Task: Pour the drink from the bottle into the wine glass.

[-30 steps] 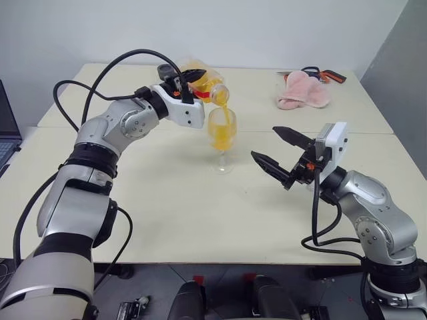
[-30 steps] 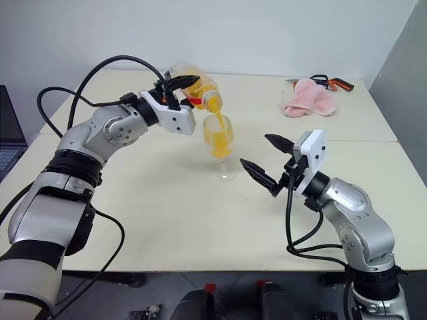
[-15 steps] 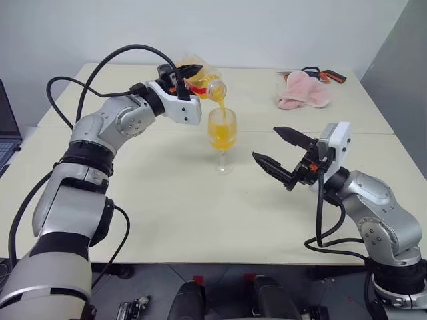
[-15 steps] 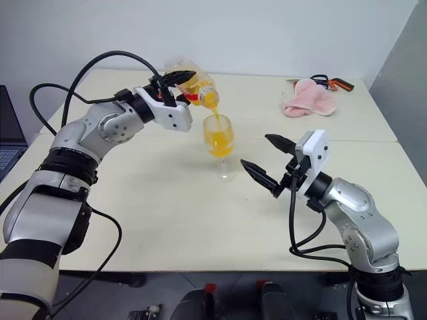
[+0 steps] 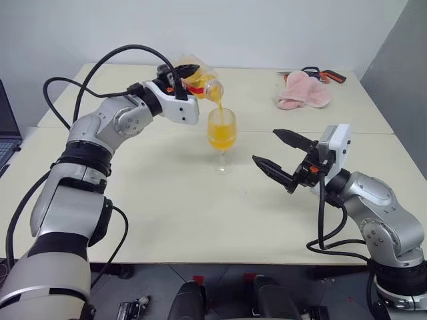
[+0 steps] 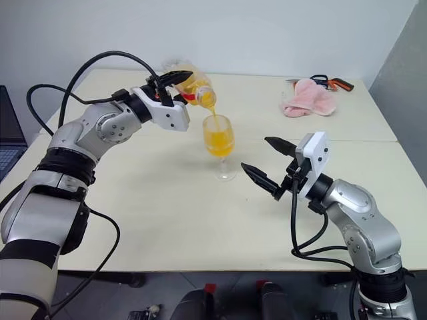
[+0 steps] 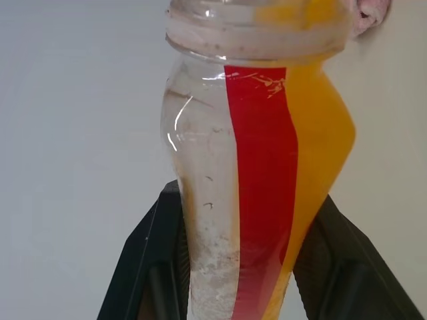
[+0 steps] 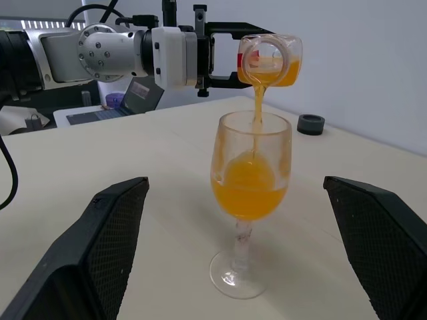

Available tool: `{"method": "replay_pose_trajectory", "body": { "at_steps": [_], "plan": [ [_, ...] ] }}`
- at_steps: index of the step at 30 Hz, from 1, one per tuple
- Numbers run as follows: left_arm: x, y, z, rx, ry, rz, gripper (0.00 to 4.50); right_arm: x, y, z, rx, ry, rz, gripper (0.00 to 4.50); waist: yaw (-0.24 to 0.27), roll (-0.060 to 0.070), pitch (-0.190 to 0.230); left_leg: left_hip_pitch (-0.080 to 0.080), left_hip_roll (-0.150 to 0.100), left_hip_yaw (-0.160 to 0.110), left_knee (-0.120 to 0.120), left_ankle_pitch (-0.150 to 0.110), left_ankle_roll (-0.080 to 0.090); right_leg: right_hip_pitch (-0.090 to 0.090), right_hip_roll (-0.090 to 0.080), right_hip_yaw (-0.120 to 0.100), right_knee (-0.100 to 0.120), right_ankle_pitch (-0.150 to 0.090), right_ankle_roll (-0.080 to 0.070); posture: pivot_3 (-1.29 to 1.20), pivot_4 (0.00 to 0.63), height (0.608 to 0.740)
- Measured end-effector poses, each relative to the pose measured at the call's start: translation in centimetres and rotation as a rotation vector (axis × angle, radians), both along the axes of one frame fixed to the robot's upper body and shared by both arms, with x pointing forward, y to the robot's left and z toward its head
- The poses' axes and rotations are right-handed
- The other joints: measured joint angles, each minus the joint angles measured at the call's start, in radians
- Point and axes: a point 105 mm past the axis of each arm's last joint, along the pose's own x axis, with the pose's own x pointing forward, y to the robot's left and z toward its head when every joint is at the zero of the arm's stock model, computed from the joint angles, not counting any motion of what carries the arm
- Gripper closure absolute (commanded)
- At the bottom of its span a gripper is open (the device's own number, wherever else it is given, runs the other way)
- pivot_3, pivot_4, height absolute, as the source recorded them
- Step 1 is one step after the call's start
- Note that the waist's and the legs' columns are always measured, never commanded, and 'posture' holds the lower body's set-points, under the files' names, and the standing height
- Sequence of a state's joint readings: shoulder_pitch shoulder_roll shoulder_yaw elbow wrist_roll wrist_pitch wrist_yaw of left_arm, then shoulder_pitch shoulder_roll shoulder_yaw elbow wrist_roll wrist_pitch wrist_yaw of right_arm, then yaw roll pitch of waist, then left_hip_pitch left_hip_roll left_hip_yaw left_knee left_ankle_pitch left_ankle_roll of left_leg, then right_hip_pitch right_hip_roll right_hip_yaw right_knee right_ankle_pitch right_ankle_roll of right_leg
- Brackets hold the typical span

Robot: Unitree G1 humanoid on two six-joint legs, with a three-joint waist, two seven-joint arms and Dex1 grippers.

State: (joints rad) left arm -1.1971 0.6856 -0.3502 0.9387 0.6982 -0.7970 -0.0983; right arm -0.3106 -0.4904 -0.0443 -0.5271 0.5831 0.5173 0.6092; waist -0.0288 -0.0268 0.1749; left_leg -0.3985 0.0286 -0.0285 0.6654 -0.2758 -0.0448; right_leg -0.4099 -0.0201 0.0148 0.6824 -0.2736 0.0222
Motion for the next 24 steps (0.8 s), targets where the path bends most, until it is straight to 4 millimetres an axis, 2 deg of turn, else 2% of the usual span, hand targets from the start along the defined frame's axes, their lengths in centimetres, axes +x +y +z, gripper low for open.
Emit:
{"method": "replay_pose_trajectory", "body": {
  "at_steps": [24],
  "plan": [
    [-0.17,-0.16,0.43,0.021,-0.026,-0.012,2.86,-0.08,0.16,-0.33,-0.004,0.012,0.007,0.00,0.000,0.000,0.000,0.000,0.000,0.000,0.000,0.000,0.000,0.000,0.000,0.000,0.000,0.000,0.000,0.00,0.150,0.740]
  ]
}}
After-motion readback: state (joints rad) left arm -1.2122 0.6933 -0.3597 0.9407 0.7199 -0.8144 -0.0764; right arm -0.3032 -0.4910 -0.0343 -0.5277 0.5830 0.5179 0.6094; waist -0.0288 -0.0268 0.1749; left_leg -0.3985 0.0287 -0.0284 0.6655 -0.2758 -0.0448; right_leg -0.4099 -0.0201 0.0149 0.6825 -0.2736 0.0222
